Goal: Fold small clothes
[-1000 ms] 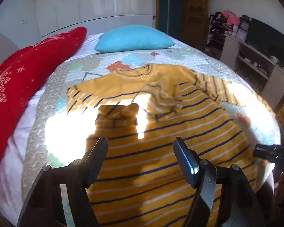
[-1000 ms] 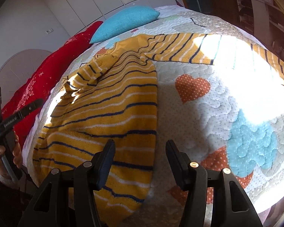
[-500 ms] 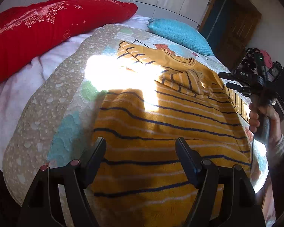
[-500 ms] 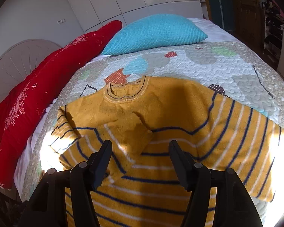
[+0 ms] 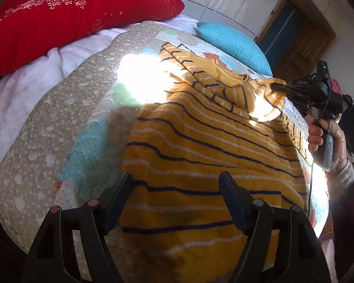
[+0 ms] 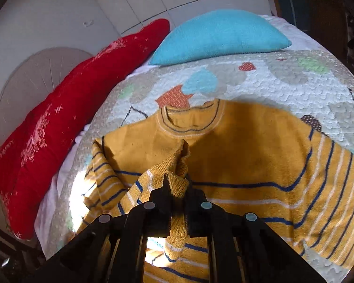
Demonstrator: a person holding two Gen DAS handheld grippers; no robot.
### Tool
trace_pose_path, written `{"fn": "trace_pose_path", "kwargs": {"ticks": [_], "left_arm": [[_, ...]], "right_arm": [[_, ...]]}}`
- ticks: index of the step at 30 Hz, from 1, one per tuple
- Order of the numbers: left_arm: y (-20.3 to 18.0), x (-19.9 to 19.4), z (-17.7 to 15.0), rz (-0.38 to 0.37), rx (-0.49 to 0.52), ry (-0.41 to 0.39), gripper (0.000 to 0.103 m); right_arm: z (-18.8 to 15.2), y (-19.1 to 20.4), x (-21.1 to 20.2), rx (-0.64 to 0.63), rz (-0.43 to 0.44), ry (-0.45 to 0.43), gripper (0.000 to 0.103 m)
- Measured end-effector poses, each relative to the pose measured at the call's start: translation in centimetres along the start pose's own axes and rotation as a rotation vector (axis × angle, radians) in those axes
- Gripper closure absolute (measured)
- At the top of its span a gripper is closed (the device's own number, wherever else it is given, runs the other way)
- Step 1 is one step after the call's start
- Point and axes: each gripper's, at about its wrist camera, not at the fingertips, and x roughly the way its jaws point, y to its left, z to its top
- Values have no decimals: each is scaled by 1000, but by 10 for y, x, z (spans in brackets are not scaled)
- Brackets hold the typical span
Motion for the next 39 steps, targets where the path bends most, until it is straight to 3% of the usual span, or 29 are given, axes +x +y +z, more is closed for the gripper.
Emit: {"fn": "trace_pose_path", "kwargs": {"ticks": [2, 4, 6, 8, 11, 15, 21, 28, 30, 32, 36, 39], "left_arm": [[2, -3, 0, -12, -14, -4, 28], [2, -6, 0, -17, -20, -7, 28], [2, -9, -1, -18, -21, -13, 28], [0, -14, -2, -16, -18, -22, 28], [-1, -18, -3, -7, -10, -31, 28], [-2, -19, -3, -5, -8, -33, 28], [8, -27, -6, 37, -14, -48, 28], [42, -37, -5, 81, -91, -69, 28], [52, -39, -6, 93, -114, -71, 28], [59, -40, -8, 101, -132, -70, 27], [65, -40, -9, 103, -151, -60, 27], [58, -44, -9, 97, -133, -62, 27]], "right_arm": [[3, -17, -22, 51, -71, -50, 93], [1, -35, -30, 61, -235, -60, 86], [-5, -54, -25, 66, -334, 9, 80], [-13, -63, -27, 74, -357, 37, 79], [-19, -55, -41, 51, -325, 9, 64], [-24, -1, -35, -84, -239, 23, 64], [-44, 99, 31, -262, -106, 123, 64], [-55, 158, 134, -203, -36, 281, 64], [-63, 176, 149, -219, -21, 300, 57], [-71, 198, 151, -284, -10, 301, 36], [-86, 222, 135, -417, 6, 283, 33], [-85, 202, 110, -354, 66, 258, 34]]}}
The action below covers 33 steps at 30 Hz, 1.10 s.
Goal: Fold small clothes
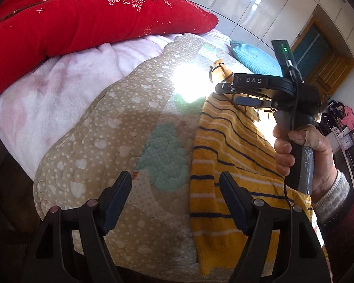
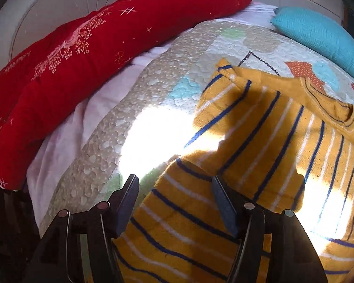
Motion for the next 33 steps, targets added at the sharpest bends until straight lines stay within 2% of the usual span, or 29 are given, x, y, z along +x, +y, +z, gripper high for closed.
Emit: {"fn": "trace_pose_path", "kwargs": {"ticks": [5, 8, 10, 11, 12, 14, 17, 18, 19, 20, 23, 27, 31, 33], "left_arm": [[-18, -4, -6, -11, 38, 7, 27], [-32, -6, -11, -21, 68, 15, 27], [-39, -7, -15, -28, 90, 21, 27], [-42, -9, -17, -31, 101, 22, 27], [-45, -10, -19, -33, 111, 23, 27], [-51, -12, -22, -34, 127, 27, 27], [-56, -14, -26, -51, 131, 39, 27], [-57, -15, -27, -55, 134, 42, 27], [-60, -15, -28, -57, 139, 44, 27], [-62, -16, -30, -57, 145, 46, 27], [-70, -14, -34, -56, 159, 57, 22], [-79, 1, -39, -48, 184, 87, 21], [-74, 29, -52, -9, 156, 183, 21], [-72, 23, -55, -20, 165, 166, 21]], "right_arm": [[-20, -69, -45, 151, -54, -91, 34], [-38, -142, -63, 344, -82, -102, 33], [-62, -195, -77, 482, -124, -108, 34], [-77, -218, -87, 538, -107, -127, 37], [-93, -238, -97, 591, -50, -152, 38], [-123, -265, -122, 678, -42, -186, 38], [-165, -283, -155, 711, 0, -236, 37], [-179, -287, -164, 726, -36, -233, 37], [-194, -288, -173, 737, -120, -218, 36], [-209, -291, -181, 733, -147, -229, 36], [-255, -299, -207, 761, -84, -291, 36], [-305, -306, -232, 834, -38, -359, 36], [-329, -308, -248, 895, -10, -400, 36], [-334, -301, -252, 908, -11, -396, 36]]}}
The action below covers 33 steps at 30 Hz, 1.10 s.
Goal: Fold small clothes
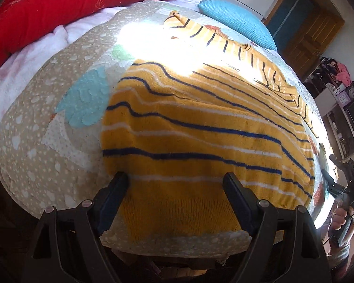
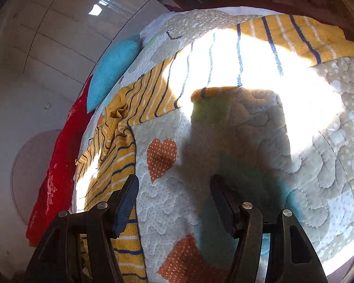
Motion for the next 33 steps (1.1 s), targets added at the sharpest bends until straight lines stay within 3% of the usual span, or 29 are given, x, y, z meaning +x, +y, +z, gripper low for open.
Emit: {"fn": "trace_pose_path", "kwargs": {"ticks": [3, 6, 11, 15, 16, 18, 19, 20, 21, 22, 24, 26, 33], "left_arm": [[11, -23, 0, -48, -42, -67, 22], [34, -39, 4, -24, -91, -135, 21], [58, -27, 13, 10, -106, -123, 21], [50, -5, 10, -45, -88, -67, 19], [43, -3, 8, -17, -66, -70, 19], [30, 1, 5, 24, -28, -66, 20], [25, 1, 3, 15, -25, -63, 35], [22, 1, 2, 19, -23, -58, 57], [20, -1, 2, 41, -15, -59, 71], [22, -4, 2, 20, -16, -54, 94], [29, -11, 1, -34, -58, -36, 93], [34, -18, -2, -43, -66, -30, 93], [33, -29, -23, -8, -52, -20, 96]], "right_arm": [[-18, 13, -4, -35, 24, 29, 33], [-47, 31, 3, -104, 94, 119, 33], [-103, 67, 29, -233, 139, 239, 32], [-131, 91, 35, -337, 77, 187, 28], [-134, 95, 35, -356, 63, 183, 31], [-138, 100, 38, -361, 54, 189, 59], [-137, 101, 41, -357, 61, 213, 86], [-136, 100, 45, -343, 75, 240, 88], [-134, 98, 47, -325, 84, 246, 88], [-133, 97, 47, -311, 92, 251, 88], [-129, 92, 44, -297, 94, 254, 89], [-127, 88, 37, -302, 93, 254, 90], [-140, 73, 26, -291, 84, 291, 93]]}}
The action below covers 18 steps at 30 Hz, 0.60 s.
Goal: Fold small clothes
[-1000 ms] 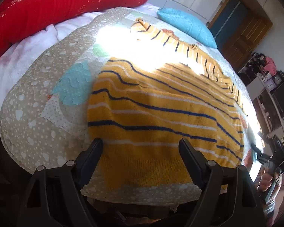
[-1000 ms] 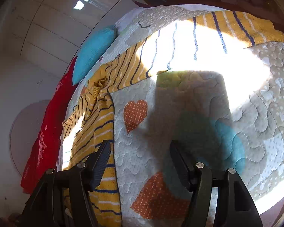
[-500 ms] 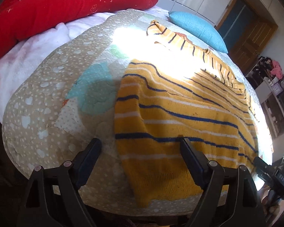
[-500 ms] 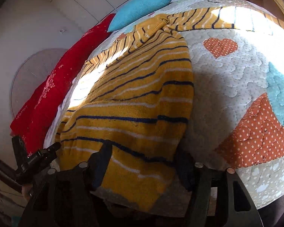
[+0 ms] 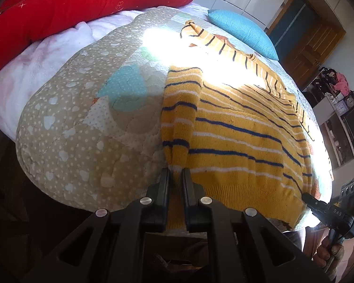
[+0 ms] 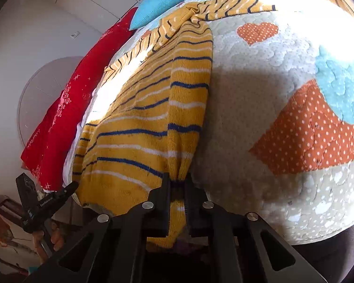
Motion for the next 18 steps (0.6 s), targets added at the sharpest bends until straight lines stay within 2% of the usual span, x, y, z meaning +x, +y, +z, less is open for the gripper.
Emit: {"fn": "trace_pose_path", "kwargs": {"ticks": [1, 7, 9, 13, 15, 17, 18], "left_arm": [[1, 0, -2, -4, -4, 9, 99], [9, -7, -10, 29, 3, 8, 100], [10, -12, -12, 38, 8, 3, 100], [5, -26, -12, 90, 52, -39, 100], [1, -32, -10, 102, 75, -63, 96], [-7, -37, -7, 104, 94, -87, 76], [-11, -39, -6, 107, 104, -102, 72]], "right_arm": [[-4, -3, -1, 4, 2, 7, 93], [-16, -3, -4, -9, -28, 21, 93], [-19, -3, -7, -25, -63, 24, 93], [-15, -9, -26, -24, -89, -31, 93], [-8, -18, -42, -3, -112, -86, 93], [4, -29, -54, 29, -141, -134, 93], [10, -33, -59, 50, -155, -157, 93]]}}
